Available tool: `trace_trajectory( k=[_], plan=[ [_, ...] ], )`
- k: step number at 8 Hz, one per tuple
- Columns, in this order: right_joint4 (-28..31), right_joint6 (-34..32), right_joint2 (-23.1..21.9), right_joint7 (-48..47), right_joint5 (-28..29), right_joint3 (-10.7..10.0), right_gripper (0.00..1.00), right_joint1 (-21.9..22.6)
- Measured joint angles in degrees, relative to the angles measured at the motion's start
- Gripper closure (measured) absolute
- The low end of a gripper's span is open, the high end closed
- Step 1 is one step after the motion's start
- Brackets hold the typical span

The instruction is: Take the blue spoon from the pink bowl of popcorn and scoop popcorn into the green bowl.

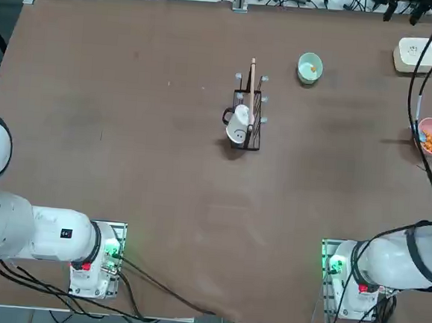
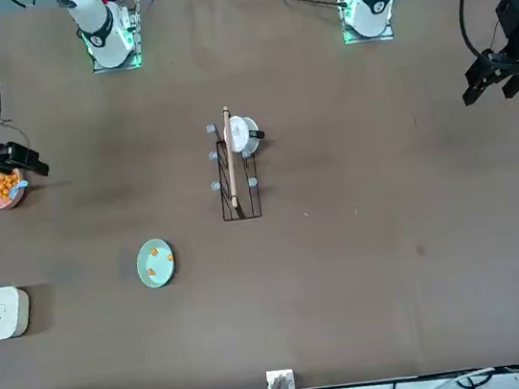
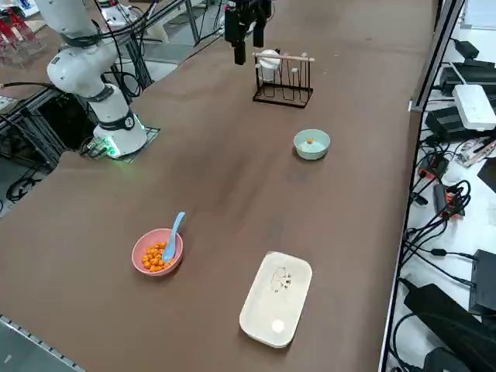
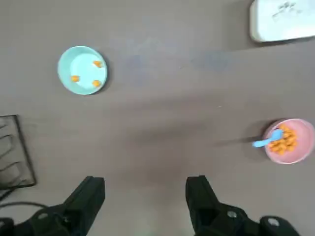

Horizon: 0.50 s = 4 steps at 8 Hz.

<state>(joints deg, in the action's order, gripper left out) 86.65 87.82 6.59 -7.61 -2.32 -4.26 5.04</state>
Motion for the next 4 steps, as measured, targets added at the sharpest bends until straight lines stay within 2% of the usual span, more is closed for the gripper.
trace_trajectory(
  k=[2, 3, 4],
  plan=[
    [1.4, 1.4, -1.9, 0.6, -0.5, 3.5, 0.00, -3.4],
    [3.7, 3.8, -3.8, 1.0, 0.9, 4.7, 0.00, -4.6],
    [6.5, 5.3, -6.2, 1.0, 2.3, 5.0, 0.00, -4.7]
  ],
)
